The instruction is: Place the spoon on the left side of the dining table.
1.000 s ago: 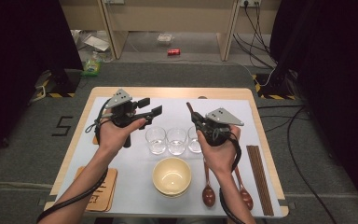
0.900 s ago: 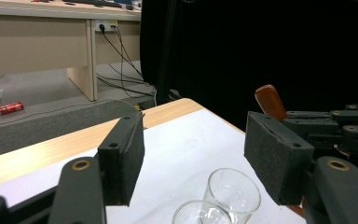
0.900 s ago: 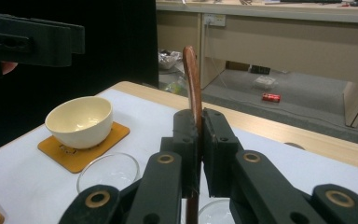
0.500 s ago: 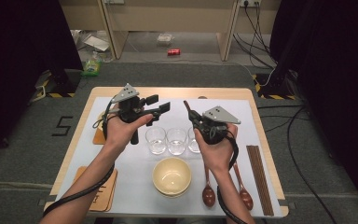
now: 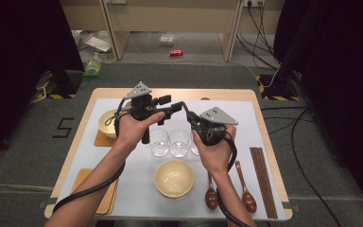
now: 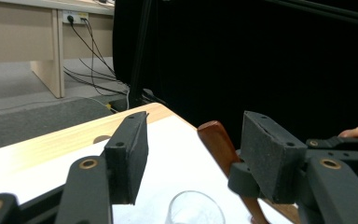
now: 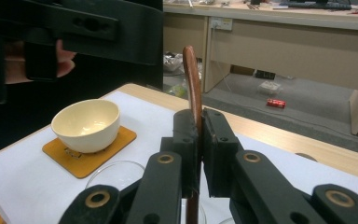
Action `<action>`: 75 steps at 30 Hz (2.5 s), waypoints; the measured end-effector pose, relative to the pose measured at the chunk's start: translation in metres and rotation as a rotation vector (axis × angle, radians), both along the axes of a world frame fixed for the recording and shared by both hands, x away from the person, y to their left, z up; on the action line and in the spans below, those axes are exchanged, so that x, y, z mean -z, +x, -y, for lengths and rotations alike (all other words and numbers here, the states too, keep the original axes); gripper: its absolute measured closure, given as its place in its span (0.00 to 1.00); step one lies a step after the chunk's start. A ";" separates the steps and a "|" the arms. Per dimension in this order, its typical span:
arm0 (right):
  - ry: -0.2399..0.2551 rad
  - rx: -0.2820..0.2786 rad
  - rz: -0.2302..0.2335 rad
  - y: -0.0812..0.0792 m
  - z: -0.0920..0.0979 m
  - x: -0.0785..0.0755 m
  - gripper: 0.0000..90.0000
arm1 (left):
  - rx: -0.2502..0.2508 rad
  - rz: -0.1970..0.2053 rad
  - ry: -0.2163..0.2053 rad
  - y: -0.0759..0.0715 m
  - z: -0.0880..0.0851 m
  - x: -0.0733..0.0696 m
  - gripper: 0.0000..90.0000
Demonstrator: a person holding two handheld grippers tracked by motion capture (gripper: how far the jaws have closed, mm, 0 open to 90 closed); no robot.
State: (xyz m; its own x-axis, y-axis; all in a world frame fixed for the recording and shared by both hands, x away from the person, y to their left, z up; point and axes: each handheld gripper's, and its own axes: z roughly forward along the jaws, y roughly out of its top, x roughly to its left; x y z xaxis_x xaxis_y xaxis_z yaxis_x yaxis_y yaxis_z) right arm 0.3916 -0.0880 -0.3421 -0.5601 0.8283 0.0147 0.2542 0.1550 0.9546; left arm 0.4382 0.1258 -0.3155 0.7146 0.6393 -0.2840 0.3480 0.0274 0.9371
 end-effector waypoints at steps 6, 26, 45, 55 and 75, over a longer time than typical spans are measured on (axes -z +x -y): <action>-0.006 -0.002 0.004 -0.001 -0.002 -0.001 0.94 | 0.028 -0.044 -0.042 0.004 0.009 0.003 0.54; -0.001 0.008 0.028 -0.003 -0.002 -0.004 0.94 | 0.066 -0.080 -0.110 0.004 0.014 0.008 0.77; -0.034 -0.015 0.006 -0.009 -0.006 -0.009 0.79 | 0.064 0.046 -0.059 -0.008 0.016 -0.007 0.83; -0.046 -0.035 0.013 -0.022 -0.003 -0.012 0.74 | 0.023 0.075 -0.065 -0.007 0.006 -0.010 0.83; -0.070 0.011 -0.015 -0.027 0.024 -0.001 0.73 | -0.057 0.131 -0.053 -0.012 -0.030 -0.018 0.83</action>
